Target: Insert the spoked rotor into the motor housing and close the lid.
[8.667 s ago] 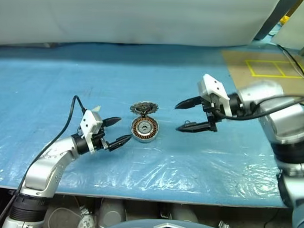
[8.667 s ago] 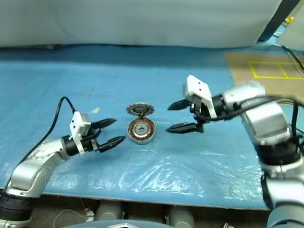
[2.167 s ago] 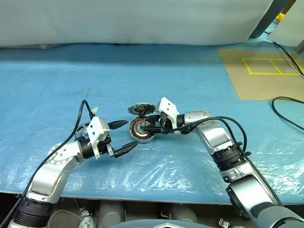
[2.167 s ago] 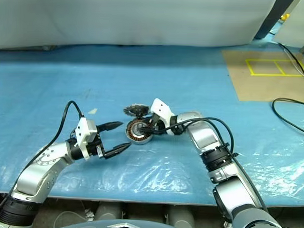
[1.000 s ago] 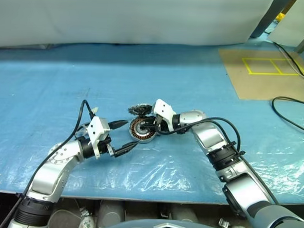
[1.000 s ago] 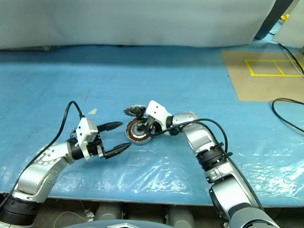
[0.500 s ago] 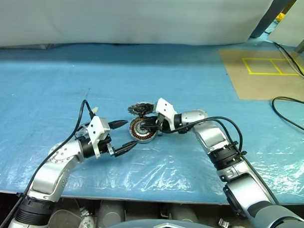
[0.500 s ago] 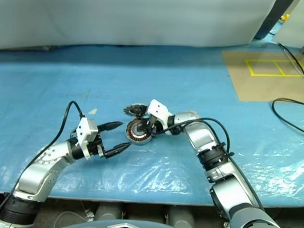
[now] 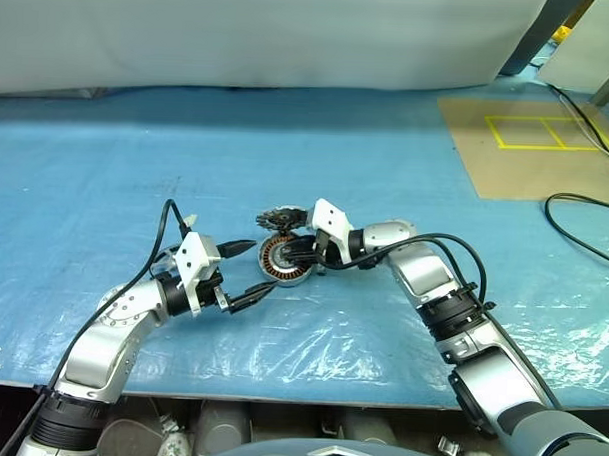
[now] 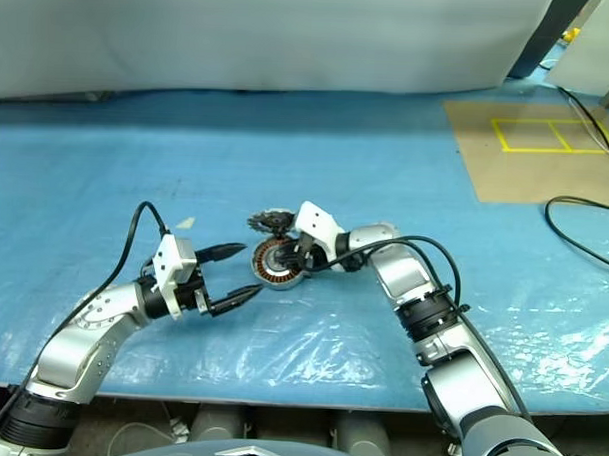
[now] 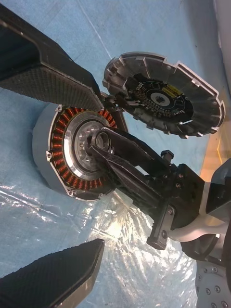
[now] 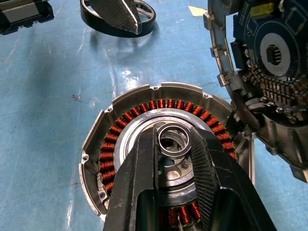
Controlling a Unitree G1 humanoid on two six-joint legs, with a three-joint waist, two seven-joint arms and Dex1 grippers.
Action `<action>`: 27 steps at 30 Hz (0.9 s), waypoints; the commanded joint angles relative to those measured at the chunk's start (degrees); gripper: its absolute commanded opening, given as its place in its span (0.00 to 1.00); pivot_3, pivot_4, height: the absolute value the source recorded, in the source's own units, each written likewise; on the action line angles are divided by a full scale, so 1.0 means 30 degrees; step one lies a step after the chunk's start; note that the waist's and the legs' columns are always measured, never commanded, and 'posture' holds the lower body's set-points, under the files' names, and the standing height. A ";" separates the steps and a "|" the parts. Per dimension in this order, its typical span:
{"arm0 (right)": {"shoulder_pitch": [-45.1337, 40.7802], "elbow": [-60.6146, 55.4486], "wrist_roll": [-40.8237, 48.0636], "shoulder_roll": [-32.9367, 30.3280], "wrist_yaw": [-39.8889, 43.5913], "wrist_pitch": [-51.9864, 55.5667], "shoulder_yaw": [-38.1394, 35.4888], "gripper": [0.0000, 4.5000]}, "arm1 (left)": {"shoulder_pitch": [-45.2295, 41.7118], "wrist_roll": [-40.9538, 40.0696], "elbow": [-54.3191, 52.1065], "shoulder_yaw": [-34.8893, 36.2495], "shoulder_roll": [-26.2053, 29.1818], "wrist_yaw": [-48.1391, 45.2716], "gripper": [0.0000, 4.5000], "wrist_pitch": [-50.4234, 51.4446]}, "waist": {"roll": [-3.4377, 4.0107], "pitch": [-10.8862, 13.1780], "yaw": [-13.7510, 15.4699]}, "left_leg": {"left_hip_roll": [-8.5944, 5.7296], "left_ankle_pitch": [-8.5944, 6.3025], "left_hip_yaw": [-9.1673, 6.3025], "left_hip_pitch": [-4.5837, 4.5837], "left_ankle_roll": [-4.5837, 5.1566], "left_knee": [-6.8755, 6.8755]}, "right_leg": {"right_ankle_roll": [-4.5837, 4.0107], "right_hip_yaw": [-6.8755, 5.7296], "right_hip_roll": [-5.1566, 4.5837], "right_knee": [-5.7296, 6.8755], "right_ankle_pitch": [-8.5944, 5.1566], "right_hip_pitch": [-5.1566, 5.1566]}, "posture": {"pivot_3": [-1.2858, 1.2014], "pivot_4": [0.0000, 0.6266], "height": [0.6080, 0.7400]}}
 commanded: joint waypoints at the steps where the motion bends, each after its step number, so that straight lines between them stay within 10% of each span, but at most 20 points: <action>1: -0.0050 -0.0379 0.0089 -0.0120 0.0512 0.0067 0.0249 0.13 | 0.0046 -0.0100 -0.0496 0.0133 -0.0040 0.0098 1.00 -0.0274 | 0.0000 0.0000 0.0000 | 0.0000 0.0000 0.0000 0.0001 0.0000 0.0000 | 0.0000 0.0000 0.0000 0.0000 0.0000 0.0000 | 0.52 0.24 1.00; 27: 0.0055 -0.0446 -0.0329 -0.0177 0.0227 -0.0486 0.0220 0.13 | -0.0070 -0.0006 -0.0414 -0.0030 -0.0080 0.0150 1.00 -0.0356 | 0.0000 0.0000 -0.0003 | 0.0000 0.0000 0.0001 0.0006 0.0000 0.0001 | -0.0014 0.0001 0.0000 0.0002 -0.0008 0.0001 | 0.52 0.24 1.00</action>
